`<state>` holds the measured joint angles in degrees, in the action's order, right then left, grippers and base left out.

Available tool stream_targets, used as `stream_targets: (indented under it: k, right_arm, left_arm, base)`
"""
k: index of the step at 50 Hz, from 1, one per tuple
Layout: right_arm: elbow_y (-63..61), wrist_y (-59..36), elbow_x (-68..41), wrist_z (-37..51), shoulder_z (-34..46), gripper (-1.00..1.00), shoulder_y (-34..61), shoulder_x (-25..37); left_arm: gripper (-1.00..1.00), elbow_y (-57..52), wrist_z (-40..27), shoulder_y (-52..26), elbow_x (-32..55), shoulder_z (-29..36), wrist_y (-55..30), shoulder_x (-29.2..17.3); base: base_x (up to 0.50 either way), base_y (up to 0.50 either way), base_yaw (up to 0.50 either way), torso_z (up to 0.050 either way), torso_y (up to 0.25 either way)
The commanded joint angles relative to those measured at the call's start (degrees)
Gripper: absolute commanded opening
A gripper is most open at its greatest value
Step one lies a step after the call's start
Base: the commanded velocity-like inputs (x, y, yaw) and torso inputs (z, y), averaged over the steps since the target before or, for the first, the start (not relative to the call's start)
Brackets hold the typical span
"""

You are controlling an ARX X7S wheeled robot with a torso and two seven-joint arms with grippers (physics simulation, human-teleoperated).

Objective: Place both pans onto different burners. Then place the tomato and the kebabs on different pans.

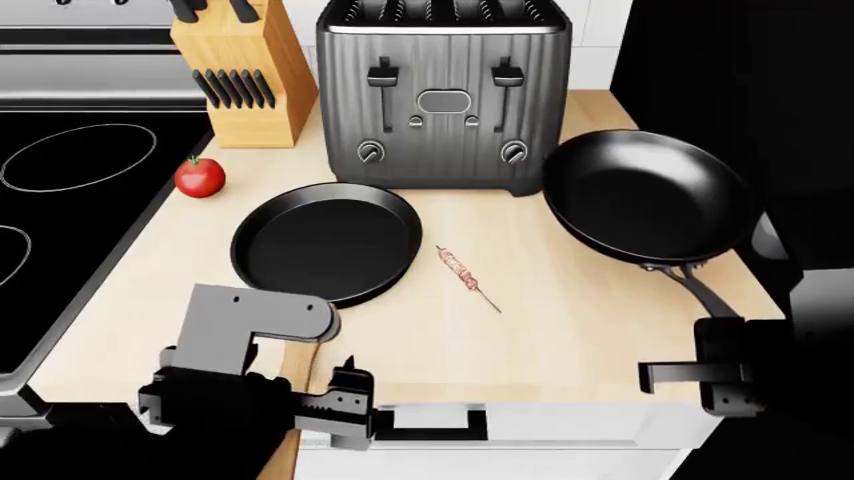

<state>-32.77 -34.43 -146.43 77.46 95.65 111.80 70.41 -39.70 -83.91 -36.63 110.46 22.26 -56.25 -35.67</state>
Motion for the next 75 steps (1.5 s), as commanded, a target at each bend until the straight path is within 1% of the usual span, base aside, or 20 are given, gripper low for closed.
stream_targets:
  k: [1,26,27,43,50,56,58,60,68,75]
  right_arm:
    - [0.22,-0.01,1.21,0.37,-1.03,-1.00,2.51,0.37]
    - [0.06,-0.01,2.20,-0.20,-1.01,-1.00,1.37,0.76]
    - [0.10,-0.01,2.25,-0.25,-1.01,-1.00,1.30,0.68]
    - [-0.23,-0.25,1.94,0.05,-1.23,-1.00,1.22,1.08]
    - [-0.48,-0.22,2.02,0.19,-1.31,-1.00,1.09,1.45]
    - [-0.68,-0.08,2.30,0.21,-1.38,-1.00,0.92,1.62]
    - [-0.66,-0.04,2.38,0.20,-1.39,-1.00,0.84,1.49]
    - [-0.64,-0.01,2.47,0.14,-1.40,-1.00,0.76,1.43]
    - [-1.01,-0.12,2.44,0.36,-1.51,-1.00,0.70,1.83]
    - [-1.09,-0.56,2.02,0.56,-1.73,-1.00,0.97,2.29]
  left_arm:
    - [1.00,-0.09,1.28,0.54,-0.66,0.16,1.14,0.37]
    - [1.00,0.76,2.53,4.49,-4.28,0.85,2.02,-0.79]
    - [-1.00,0.82,2.51,4.48,-4.36,0.95,1.99,-0.80]
    - [-1.00,0.47,0.97,3.14,-3.27,2.54,1.87,-1.11]
    - [-1.00,-0.19,-0.68,1.68,-1.15,3.14,1.97,-2.02]
    - [-1.00,-2.69,-3.15,-2.61,0.26,3.79,0.85,-3.51]
    - [-1.00,-3.99,-4.25,-6.01,-0.51,5.47,-1.82,-3.90]
    - [-1.00,-4.75,-4.80,-6.93,0.00,6.18,-1.82,-4.09]
    - [-1.00,-7.44,-4.71,-8.79,1.05,6.86,0.19,-4.98]
    - [-1.00,-9.29,-3.49,-7.74,1.26,5.76,2.96,-5.29]
  base:
    - [0.00,0.00,0.00,0.000,0.000]
    - [0.00,0.00,0.00,0.000,0.000]
    - [0.01,0.00,0.00,0.000,0.000]
    - [0.00,0.00,0.00,0.000,0.000]
    - [0.00,0.00,0.00,0.000,0.000]
    - [0.00,0.00,0.00,0.000,0.000]
    - [0.00,0.00,0.00,0.000,0.000]
    - [0.00,0.00,0.00,0.000,0.000]
    - [0.00,0.00,0.00,0.000,0.003]
    - [0.00,0.00,0.00,0.000,0.005]
